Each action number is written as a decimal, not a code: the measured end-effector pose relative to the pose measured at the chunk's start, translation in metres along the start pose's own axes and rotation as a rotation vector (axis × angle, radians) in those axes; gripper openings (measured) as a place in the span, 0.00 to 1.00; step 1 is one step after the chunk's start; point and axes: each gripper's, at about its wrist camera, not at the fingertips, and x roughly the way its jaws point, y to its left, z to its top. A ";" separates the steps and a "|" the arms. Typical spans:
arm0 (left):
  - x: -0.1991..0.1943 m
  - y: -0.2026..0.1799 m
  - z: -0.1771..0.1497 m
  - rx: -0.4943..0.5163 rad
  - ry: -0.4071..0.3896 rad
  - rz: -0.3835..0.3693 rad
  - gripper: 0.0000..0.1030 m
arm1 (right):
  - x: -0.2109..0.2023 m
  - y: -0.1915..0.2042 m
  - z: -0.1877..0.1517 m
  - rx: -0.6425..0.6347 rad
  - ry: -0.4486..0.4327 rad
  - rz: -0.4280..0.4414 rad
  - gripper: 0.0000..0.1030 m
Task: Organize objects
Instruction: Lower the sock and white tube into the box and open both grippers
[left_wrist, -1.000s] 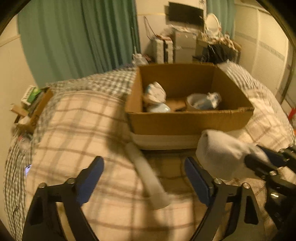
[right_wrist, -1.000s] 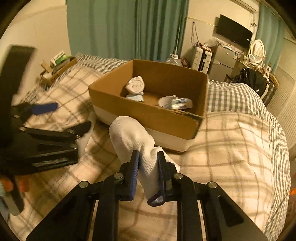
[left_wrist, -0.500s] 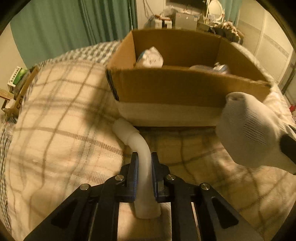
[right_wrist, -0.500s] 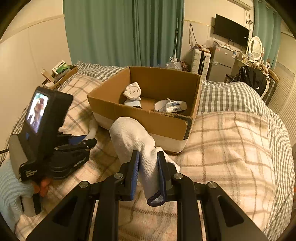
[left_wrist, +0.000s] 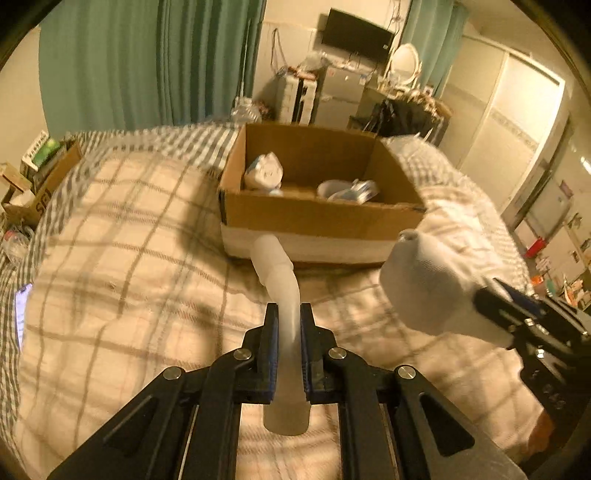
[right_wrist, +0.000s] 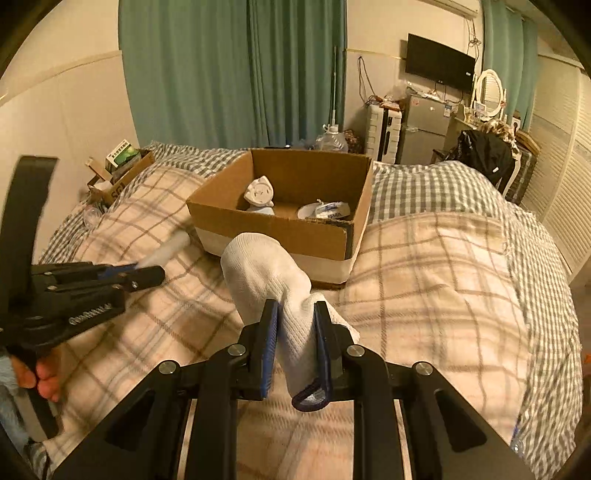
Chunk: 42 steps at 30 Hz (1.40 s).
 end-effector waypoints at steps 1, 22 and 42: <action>-0.010 -0.003 0.002 0.008 -0.022 -0.003 0.09 | -0.004 -0.001 0.000 -0.001 -0.007 -0.003 0.18; -0.055 -0.039 0.154 0.145 -0.197 -0.004 0.09 | -0.046 -0.006 0.160 -0.110 -0.233 -0.090 0.18; 0.116 -0.020 0.179 0.172 -0.045 0.059 0.09 | 0.142 -0.035 0.177 -0.108 -0.034 -0.055 0.18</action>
